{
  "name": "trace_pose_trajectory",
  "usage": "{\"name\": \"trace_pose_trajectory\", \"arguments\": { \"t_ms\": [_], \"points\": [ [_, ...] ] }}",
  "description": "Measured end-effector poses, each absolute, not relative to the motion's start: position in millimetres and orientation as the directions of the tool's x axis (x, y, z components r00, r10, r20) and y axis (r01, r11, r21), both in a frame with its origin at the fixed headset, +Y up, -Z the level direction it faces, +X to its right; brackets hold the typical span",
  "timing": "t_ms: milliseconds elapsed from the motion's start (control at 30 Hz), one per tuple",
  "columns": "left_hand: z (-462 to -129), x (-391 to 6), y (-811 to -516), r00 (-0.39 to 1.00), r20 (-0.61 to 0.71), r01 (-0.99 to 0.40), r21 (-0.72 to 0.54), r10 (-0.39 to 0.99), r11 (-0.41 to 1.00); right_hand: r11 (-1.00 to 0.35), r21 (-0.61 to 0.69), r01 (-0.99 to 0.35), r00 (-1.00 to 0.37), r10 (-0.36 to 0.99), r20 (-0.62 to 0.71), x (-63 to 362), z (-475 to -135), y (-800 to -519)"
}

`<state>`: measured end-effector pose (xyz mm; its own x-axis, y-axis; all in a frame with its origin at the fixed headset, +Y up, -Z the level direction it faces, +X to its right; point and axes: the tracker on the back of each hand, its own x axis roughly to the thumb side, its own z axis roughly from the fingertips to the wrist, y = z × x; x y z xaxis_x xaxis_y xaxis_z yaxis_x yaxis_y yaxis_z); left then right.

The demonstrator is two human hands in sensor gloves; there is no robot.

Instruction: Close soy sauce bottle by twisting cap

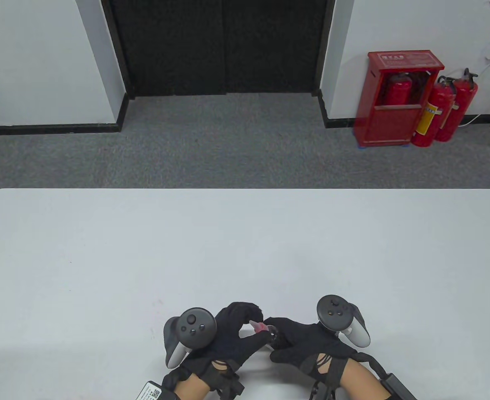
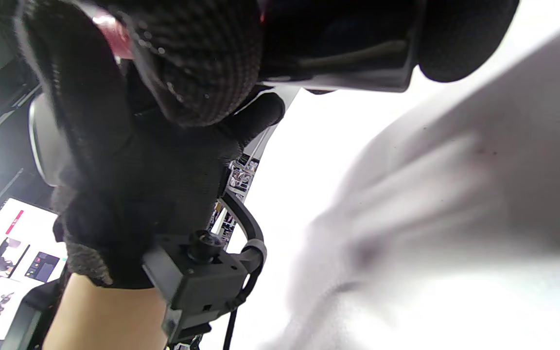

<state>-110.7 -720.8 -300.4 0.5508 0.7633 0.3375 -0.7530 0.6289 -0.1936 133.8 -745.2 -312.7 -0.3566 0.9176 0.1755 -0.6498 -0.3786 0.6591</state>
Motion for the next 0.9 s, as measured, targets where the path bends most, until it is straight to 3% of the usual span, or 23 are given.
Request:
{"name": "trace_pose_trajectory", "arguments": {
  "t_ms": [500,900],
  "points": [
    [-302.5,-113.4,-719.9,0.479,0.341,-0.792,-0.23,0.809,0.566,-0.359,0.649,-0.671,-0.336,0.927,0.166,135.8,-311.9,-741.3],
    [-303.2,-108.0,-721.5,0.359,0.343,-0.795,-0.374,0.868,0.477,-0.339,0.649,-0.682,-0.305,0.937,0.169,137.1,-312.1,-739.4]
  ]
}}
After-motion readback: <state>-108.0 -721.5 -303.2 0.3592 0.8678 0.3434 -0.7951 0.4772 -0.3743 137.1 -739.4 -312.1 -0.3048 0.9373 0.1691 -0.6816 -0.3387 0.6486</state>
